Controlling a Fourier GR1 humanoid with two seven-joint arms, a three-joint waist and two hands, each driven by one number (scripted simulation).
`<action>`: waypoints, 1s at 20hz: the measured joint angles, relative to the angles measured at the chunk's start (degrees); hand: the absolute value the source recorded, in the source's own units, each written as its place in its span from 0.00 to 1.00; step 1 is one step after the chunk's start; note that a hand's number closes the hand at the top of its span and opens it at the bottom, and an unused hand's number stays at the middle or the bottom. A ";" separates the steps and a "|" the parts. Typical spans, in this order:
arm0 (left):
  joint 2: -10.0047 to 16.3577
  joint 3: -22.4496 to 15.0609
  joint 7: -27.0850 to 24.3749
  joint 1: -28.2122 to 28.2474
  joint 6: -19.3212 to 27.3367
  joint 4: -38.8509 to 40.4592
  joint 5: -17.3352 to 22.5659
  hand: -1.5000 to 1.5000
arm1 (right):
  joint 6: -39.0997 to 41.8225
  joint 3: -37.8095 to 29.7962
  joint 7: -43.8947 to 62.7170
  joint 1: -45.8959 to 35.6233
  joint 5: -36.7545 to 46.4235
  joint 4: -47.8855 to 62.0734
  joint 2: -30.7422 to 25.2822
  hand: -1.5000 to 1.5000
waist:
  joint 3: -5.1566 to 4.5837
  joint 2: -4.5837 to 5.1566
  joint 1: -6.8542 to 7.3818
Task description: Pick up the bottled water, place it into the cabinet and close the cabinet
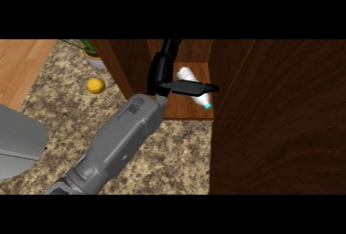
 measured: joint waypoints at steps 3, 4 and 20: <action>0.00 -2.54 0.90 5.24 1.68 -7.15 -0.37 0.00 | 0.91 1.51 -0.69 1.28 0.10 -0.11 1.27 0.00 | 0.00 -0.12 0.06; 0.06 -3.38 1.58 6.91 1.90 -9.79 -0.52 0.00 | 0.53 1.15 -0.42 1.05 0.08 -0.14 0.98 0.00 | 0.00 -0.14 0.32; 8.85 -12.85 6.80 35.53 3.94 -44.73 -3.69 0.00 | 3.07 8.64 4.74 -1.55 0.88 -0.46 -3.52 1.00 | -0.03 0.09 1.01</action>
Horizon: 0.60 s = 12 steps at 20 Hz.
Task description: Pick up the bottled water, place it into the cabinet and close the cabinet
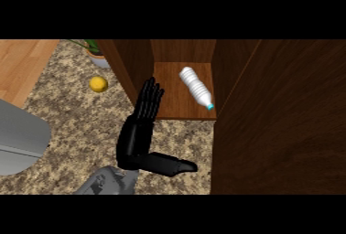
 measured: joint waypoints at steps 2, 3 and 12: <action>2.27 -0.39 -0.84 4.11 -0.86 -3.51 0.01 0.00 | 0.80 1.85 0.81 -0.27 0.22 -0.16 -0.95 1.00 | -0.02 -0.01 0.05; 3.13 -0.64 -1.22 5.79 -0.87 -5.00 -0.30 0.00 | 1.15 3.08 1.29 -0.48 0.37 -0.23 -1.23 1.00 | -0.02 0.00 0.00; 9.56 0.88 -1.37 15.65 -1.89 -15.31 0.19 0.00 | 1.77 16.49 6.71 -0.26 2.32 -1.24 -2.20 1.00 | -0.11 0.00 -0.67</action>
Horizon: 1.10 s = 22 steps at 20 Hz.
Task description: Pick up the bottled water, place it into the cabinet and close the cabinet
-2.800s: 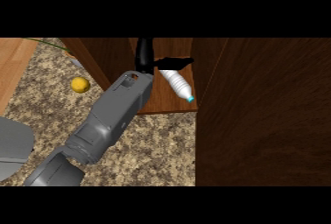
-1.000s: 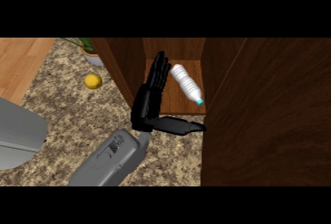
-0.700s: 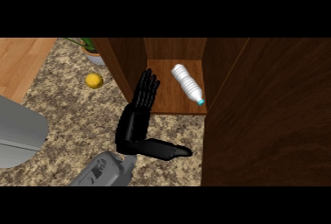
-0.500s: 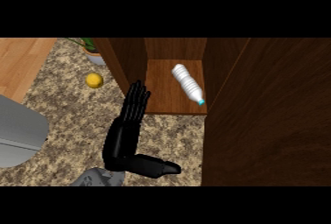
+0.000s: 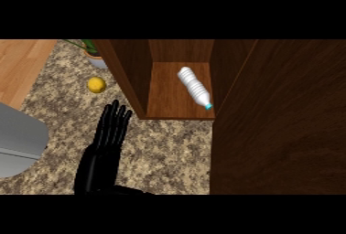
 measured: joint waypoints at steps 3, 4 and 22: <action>1.65 0.82 -0.54 2.76 -0.55 -2.32 0.43 0.00 | -0.67 4.54 1.31 -0.99 1.06 -0.31 0.62 1.00 | -0.06 -0.13 -0.12; 2.37 1.25 -0.53 3.67 -0.77 -3.25 0.73 0.00 | -1.02 6.01 1.85 -1.46 1.55 -0.41 0.87 1.00 | -0.09 -0.19 -0.07; 9.83 9.22 -3.96 14.99 -7.72 -9.46 6.09 0.00 | -11.28 23.50 18.42 -18.66 21.01 -4.45 7.59 1.00 | -0.27 -0.50 0.75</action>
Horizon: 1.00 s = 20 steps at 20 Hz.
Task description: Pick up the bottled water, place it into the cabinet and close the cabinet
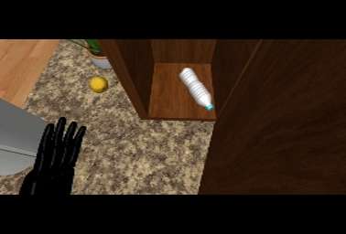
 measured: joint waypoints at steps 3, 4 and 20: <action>1.14 1.51 -0.91 1.33 -1.80 -0.26 0.87 0.00 | -0.10 2.12 3.51 -5.05 1.00 0.15 1.67 1.00 | -0.15 -0.01 0.40; 1.30 1.82 -1.13 1.75 -2.11 -0.35 1.08 0.00 | -0.23 2.98 4.67 -6.66 1.43 0.31 1.96 1.00 | -0.16 0.00 0.44; 5.16 6.32 -2.00 6.06 -8.54 -2.16 5.11 0.00 | -2.45 7.85 11.38 -22.91 3.38 1.60 -2.29 1.00 | -0.30 0.57 1.89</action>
